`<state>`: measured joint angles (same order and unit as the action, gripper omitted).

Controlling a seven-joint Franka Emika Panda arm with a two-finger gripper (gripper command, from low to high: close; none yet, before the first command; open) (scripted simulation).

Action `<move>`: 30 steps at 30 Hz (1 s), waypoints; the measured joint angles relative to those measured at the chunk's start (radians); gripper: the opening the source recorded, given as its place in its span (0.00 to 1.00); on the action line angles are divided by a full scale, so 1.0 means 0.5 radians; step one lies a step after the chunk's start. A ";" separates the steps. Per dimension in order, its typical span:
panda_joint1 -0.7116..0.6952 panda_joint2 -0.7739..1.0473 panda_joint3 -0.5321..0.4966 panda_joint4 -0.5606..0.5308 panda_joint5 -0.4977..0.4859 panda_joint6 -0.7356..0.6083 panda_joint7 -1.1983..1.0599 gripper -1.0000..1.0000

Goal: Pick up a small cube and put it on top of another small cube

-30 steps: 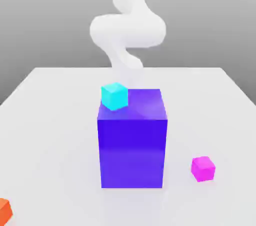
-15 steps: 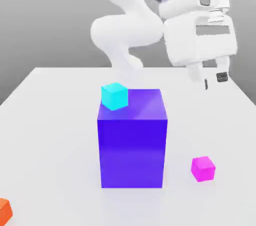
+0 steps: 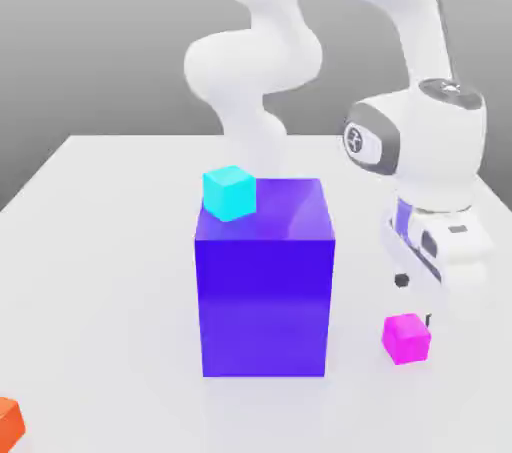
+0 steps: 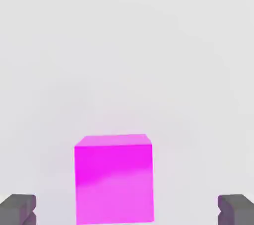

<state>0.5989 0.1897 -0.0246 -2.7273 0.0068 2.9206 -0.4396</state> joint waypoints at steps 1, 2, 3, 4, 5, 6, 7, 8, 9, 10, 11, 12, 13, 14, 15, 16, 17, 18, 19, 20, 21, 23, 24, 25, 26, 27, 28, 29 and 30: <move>-0.004 0.072 0.005 0.012 0.003 0.058 -0.005 0.50; -0.008 0.145 0.010 0.025 0.008 0.117 -0.009 0.50; -0.015 0.218 0.020 0.038 0.016 0.176 -0.015 0.50; -0.023 0.260 0.029 0.045 0.020 0.209 -0.018 0.00; -0.023 0.260 0.029 0.045 0.020 0.209 -0.018 0.00; -0.023 0.260 0.029 0.045 0.020 0.208 -0.018 0.00; -0.023 0.260 0.029 0.045 0.019 0.207 -0.017 0.00; -0.023 0.260 0.029 0.045 0.019 0.206 -0.017 0.00; -0.023 0.260 0.029 0.045 0.018 0.204 -0.016 0.00; -0.027 0.281 0.034 0.049 0.021 0.222 -0.018 0.00; -0.024 0.255 0.029 0.045 0.016 0.201 -0.016 0.00; -0.018 0.205 0.022 0.036 0.009 0.161 -0.011 0.00; -0.013 0.144 0.015 0.024 0.001 0.112 -0.006 0.00; -0.011 0.077 0.010 0.012 -0.006 0.058 -0.001 0.00; -0.009 0.007 0.008 -0.002 -0.010 0.001 0.002 0.00; -0.009 -0.064 0.008 -0.015 -0.011 -0.056 0.003 0.00; -0.010 -0.134 0.010 -0.030 -0.007 -0.114 0.002 0.00; -0.012 -0.150 0.008 0.001 -0.007 -0.163 0.002 0.00; -0.014 -0.144 0.005 0.049 -0.009 -0.208 0.001 0.00; -0.018 -0.123 0.003 0.110 -0.010 -0.251 0.001 0.00; -0.021 -0.096 0.000 0.177 -0.011 -0.292 0.000 0.00; -0.026 -0.032 -0.005 0.316 -0.012 -0.373 -0.004 0.00; -0.027 0.001 -0.008 0.387 -0.010 -0.412 -0.008 0.00; -0.029 0.035 -0.010 0.459 -0.009 -0.452 -0.011 0.00; -0.032 0.068 -0.010 0.530 -0.009 -0.491 -0.014 0.00; -0.034 0.101 -0.010 0.602 -0.009 -0.530 -0.017 0.00; -0.036 0.135 -0.010 0.674 -0.007 -0.569 -0.022 0.00; -0.038 0.168 -0.009 0.746 -0.005 -0.608 -0.026 0.00; -0.041 0.201 -0.007 0.817 -0.004 -0.646 -0.031 0.00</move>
<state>0.5785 0.2900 -0.0280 -2.3188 0.0046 2.5976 -0.4549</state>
